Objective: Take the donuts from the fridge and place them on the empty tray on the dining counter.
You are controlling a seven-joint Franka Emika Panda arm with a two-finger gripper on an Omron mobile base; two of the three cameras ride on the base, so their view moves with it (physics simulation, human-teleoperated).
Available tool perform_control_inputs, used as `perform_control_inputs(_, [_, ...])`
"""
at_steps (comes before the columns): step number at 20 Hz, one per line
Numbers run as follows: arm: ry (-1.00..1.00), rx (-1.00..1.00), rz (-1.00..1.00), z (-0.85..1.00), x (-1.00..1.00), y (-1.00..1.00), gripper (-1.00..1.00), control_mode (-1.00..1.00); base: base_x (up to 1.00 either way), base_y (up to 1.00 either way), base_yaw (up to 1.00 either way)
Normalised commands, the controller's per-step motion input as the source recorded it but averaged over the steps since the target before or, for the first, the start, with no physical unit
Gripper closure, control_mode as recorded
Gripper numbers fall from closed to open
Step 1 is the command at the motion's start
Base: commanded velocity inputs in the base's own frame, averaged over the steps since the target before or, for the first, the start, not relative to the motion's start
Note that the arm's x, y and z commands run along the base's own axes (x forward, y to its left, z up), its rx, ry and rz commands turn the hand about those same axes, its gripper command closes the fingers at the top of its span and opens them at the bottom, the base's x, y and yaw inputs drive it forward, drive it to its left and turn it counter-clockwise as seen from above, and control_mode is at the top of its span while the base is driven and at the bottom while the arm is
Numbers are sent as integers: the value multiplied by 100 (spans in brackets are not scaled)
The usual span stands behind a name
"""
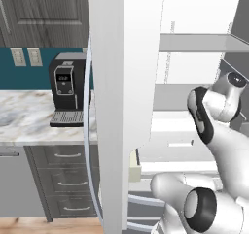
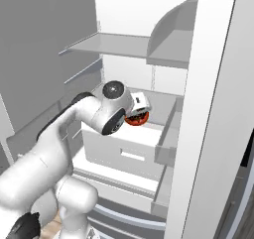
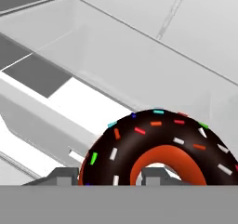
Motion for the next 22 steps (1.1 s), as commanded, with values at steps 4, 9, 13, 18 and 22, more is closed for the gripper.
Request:
perform_control_inputs(4, [14, -21, 0, 100, -100, 63, 100, -100, 0, 0, 0])
perform_control_inputs(9, [-5, 1, 0, 97, -100, 18, 100, -100, 0, 0, 0])
perform_control_inputs(13, [-25, 20, -1, 71, -100, 4, 100, -100, 0, 0, 0])
perform_control_inputs(18, [-20, 9, 2, 8, -66, 7, 100, -100, 0, 0, 0])
perform_control_inputs(22, [0, 0, 0, 0, 0, 7, 100, -100, 0, 0, 0])
